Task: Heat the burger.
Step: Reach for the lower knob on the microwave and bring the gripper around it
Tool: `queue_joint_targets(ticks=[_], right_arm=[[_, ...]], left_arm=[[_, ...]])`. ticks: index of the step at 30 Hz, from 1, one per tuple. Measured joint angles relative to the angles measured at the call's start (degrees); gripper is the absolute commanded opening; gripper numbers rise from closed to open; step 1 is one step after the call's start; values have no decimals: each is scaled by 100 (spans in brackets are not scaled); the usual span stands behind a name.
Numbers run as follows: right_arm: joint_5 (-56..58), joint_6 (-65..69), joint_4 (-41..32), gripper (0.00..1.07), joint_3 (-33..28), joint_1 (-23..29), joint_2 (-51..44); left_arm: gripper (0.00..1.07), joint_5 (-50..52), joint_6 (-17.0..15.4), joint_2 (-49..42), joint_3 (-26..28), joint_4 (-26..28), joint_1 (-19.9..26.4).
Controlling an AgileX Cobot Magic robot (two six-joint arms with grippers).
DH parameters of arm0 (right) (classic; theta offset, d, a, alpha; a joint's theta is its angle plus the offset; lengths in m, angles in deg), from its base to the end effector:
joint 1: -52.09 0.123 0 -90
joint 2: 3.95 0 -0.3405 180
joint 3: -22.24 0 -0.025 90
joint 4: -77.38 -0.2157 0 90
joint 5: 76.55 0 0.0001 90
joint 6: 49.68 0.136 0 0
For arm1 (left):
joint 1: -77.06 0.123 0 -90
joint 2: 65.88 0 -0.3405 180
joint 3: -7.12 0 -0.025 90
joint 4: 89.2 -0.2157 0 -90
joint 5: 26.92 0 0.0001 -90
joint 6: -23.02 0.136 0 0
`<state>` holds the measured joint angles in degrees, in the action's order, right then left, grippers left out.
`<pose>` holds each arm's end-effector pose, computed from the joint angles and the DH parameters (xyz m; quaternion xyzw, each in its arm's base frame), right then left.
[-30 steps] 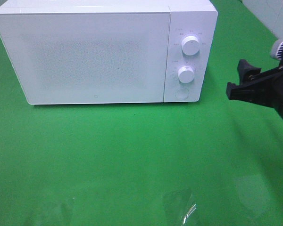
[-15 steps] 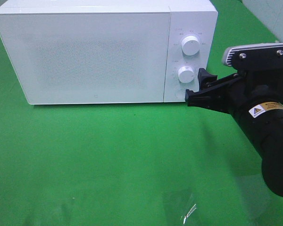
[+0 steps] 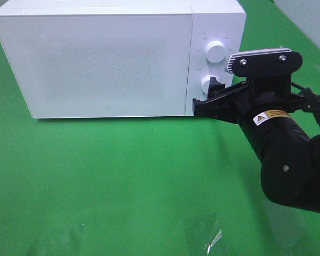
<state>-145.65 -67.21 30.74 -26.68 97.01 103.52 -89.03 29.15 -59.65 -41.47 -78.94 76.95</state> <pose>0.2853 0.1541 0.2505 -0.0164 0.7312 0.0086 0.6819 -0.0565 -0.0213 0.2445 0.0519 0.8473 -0.0618 0.5249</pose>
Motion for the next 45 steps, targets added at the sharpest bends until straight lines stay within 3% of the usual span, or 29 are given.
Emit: queue_joint_targets(ticks=[12,26,45], right_arm=[[0,143,29,70,109,0,441],[0,166,29,70,665,-11,980],[-6,195,556,70,1627,-705,1667]], left_arm=[[98,0,0,0,0,-11,0],[98,0,0,0,0,-23,0],[98,0,0,0,0,-92,0]])
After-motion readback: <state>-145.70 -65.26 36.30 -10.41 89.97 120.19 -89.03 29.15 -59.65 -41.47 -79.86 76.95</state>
